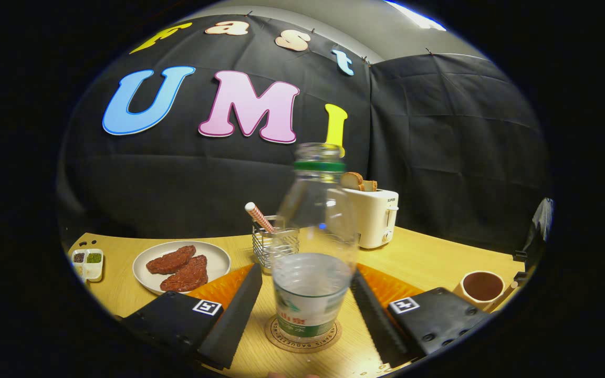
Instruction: Take the bottle from table, then pour the juice into the cup, finally place the bottle on the coaster
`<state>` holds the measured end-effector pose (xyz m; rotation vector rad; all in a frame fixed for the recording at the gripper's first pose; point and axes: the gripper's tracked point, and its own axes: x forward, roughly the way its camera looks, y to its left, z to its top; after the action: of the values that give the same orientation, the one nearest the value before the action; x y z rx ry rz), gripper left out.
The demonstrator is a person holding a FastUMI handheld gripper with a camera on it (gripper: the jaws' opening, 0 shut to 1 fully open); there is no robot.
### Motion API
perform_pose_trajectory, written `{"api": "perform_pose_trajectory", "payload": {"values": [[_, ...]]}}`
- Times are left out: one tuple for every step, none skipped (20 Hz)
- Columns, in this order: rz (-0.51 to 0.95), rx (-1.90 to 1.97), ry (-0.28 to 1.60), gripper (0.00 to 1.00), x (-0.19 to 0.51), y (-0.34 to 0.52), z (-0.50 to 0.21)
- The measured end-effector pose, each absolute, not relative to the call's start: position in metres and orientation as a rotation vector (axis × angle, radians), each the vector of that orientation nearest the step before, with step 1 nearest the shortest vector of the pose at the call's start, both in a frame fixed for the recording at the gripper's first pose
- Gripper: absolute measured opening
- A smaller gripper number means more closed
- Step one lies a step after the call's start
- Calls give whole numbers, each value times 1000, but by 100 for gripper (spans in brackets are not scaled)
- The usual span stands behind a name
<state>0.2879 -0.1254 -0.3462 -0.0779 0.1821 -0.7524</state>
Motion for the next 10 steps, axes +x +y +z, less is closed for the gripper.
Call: {"api": "perform_pose_trajectory", "payload": {"values": [[-746, -64, 183, 99, 287, -124, -347], [-743, -50, 183, 99, 286, -123, -348], [-741, -39, 187, 99, 285, -121, -350], [-739, -33, 191, 99, 284, -118, -350], [-740, -33, 194, 99, 281, -116, -349], [-738, -31, 198, 99, 277, -112, -349], [-730, -31, 203, 99, 275, -110, -350], [-730, -31, 211, 99, 270, -109, -350], [-728, -28, 214, 99, 264, -106, -349], [-723, -28, 215, 99, 259, -102, -347]]}}
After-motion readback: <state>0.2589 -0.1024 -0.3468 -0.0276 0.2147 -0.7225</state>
